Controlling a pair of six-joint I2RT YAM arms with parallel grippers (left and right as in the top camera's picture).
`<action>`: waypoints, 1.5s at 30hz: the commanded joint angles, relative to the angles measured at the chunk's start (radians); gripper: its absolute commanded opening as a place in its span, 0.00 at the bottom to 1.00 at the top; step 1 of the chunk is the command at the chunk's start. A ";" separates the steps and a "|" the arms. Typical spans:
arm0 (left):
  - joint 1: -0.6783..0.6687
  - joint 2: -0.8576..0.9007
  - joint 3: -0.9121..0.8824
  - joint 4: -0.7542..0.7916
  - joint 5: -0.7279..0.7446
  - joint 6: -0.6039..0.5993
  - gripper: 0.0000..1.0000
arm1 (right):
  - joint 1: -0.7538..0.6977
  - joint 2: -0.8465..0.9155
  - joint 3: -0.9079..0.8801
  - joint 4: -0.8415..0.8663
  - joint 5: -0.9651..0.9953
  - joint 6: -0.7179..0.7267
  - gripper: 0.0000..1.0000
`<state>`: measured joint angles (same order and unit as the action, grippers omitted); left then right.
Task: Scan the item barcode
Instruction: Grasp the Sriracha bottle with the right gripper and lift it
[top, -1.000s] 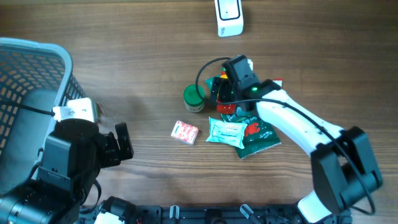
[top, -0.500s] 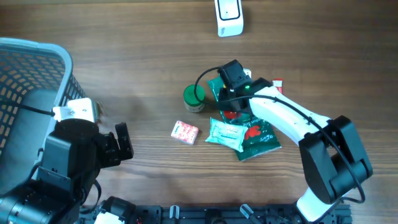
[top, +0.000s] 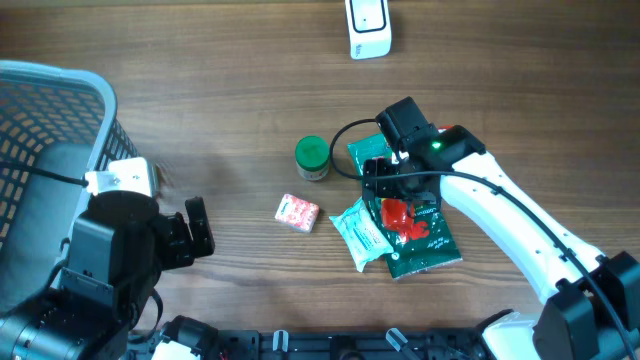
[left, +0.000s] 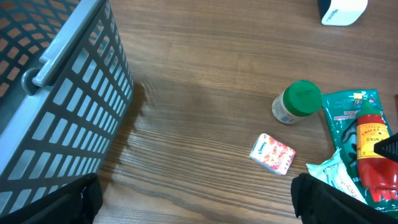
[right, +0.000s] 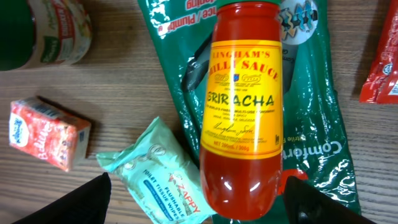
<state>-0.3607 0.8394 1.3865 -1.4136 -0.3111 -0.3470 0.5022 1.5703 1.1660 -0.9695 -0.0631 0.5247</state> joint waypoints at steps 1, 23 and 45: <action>0.005 0.000 -0.002 0.002 0.008 -0.009 1.00 | 0.000 0.013 0.005 0.003 0.045 -0.018 0.89; 0.005 0.000 -0.002 0.002 0.008 -0.009 1.00 | 0.114 0.366 0.005 -0.026 0.349 0.066 0.64; 0.005 0.000 -0.002 0.002 0.008 -0.009 1.00 | -0.132 0.295 0.220 -0.220 -0.946 -0.628 0.38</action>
<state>-0.3607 0.8394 1.3865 -1.4136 -0.3111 -0.3470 0.4133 1.9030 1.3659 -1.1660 -0.6975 0.1074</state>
